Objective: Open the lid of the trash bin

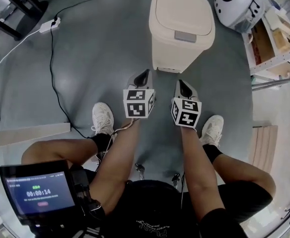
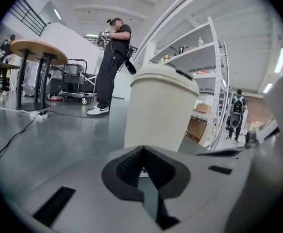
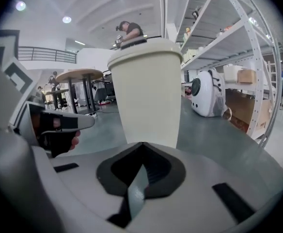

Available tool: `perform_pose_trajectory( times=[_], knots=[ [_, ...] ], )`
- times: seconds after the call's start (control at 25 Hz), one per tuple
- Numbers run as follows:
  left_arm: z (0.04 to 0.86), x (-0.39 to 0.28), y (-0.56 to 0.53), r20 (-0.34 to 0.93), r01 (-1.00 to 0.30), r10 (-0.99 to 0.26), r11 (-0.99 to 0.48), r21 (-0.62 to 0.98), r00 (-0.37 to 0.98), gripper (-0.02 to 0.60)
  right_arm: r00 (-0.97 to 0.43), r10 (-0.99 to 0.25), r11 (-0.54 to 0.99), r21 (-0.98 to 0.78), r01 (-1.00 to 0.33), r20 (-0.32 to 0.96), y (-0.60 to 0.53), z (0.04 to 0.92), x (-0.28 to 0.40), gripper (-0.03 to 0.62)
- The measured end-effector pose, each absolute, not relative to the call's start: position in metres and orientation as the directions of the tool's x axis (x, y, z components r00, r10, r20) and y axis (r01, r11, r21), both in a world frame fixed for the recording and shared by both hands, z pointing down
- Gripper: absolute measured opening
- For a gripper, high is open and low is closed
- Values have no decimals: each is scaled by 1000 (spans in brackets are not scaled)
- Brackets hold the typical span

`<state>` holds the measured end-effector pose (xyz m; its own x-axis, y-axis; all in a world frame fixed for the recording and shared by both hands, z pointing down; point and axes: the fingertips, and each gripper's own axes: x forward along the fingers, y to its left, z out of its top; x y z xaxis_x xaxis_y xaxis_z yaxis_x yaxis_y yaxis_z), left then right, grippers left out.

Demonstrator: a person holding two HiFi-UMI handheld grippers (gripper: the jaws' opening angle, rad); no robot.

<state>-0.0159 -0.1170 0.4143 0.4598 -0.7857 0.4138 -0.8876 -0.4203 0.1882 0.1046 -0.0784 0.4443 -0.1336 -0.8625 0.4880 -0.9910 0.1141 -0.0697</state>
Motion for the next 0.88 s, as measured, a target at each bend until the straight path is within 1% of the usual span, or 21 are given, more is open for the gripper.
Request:
perform_pose_trajectory(
  times=[0.32, 0.6, 0.72, 0.88],
  knots=[
    [339, -12, -77, 332, -881, -816, -446, 159, 473, -3, -122, -926, 106, -65, -992, 357, -37, 355, 107, 3],
    [247, -20, -33, 195, -883, -861, -459, 103, 470, -3, -115, -971, 123, 26, -992, 208, -9, 251, 111, 3],
    [228, -24, -13, 165, -884, -868, -459, 91, 468, -3, -102, -983, 112, 61, -992, 150, 8, 224, 110, 3],
    [226, -21, 9, 172, -878, -861, -473, 79, 479, -3, -122, -984, 133, 76, -988, 129, 25, 215, 98, 3]
  ],
)
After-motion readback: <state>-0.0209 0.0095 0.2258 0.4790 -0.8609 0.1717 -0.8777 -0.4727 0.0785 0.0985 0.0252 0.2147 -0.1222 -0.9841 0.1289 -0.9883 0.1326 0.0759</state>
